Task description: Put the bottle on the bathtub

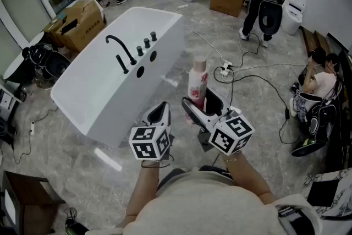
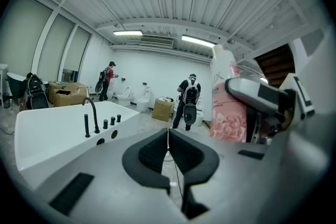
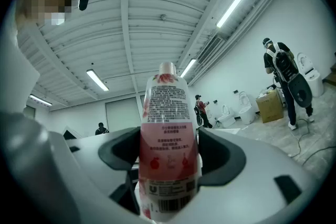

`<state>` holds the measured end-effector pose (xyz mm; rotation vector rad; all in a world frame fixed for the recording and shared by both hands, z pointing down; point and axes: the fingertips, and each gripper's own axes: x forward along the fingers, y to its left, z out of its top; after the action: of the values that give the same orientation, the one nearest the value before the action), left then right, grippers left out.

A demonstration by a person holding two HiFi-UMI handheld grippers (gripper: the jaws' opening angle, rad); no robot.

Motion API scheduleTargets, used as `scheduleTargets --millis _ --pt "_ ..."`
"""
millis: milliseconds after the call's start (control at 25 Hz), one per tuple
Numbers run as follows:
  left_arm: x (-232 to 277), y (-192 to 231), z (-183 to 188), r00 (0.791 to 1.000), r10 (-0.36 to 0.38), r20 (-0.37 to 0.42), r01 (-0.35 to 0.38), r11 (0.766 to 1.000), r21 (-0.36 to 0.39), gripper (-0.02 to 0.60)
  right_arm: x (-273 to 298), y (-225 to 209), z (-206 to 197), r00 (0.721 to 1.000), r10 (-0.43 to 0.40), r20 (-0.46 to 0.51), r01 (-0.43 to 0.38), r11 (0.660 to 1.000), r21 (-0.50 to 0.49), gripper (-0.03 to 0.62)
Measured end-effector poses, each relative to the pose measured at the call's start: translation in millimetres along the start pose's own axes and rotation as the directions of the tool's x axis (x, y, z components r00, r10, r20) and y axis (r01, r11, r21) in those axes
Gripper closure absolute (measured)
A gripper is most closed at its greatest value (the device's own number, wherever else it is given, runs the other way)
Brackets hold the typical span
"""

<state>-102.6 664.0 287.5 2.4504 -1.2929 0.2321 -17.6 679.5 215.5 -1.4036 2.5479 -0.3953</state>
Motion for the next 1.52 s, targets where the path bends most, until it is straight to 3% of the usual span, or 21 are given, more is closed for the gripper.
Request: scheduleTargets --millis 480,1080,1320,1520 --pt "11.0 -17.4 -2.6 0.998 -0.056 -0.006 0.056 0.998 0.011 0.572 -13.2 -13.5 -4.0 1.000 -0.027 -0.003 0.027 0.999 0.028 0.261" --pt "40.6 -62.7 -18.4 0.995 -0.097 -0.008 0.097 0.995 0.003 0.572 -44.4 -67.1 1.4 0.998 -0.068 -0.018 0.068 0.997 0.021 0.261" --pt "74.1 -50.4 -6.3 0.995 -0.104 -0.004 0.104 0.995 0.012 0.572 -22.9 -94.2 -7.5 0.996 -0.081 -0.038 0.083 0.995 0.049 0.261" --pt "128.4 -15.7 5.3 0.992 -0.127 -0.018 0.127 0.992 0.009 0.572 26.8 -129.4 -10.7 0.996 -0.085 -0.039 0.087 0.995 0.043 0.261"
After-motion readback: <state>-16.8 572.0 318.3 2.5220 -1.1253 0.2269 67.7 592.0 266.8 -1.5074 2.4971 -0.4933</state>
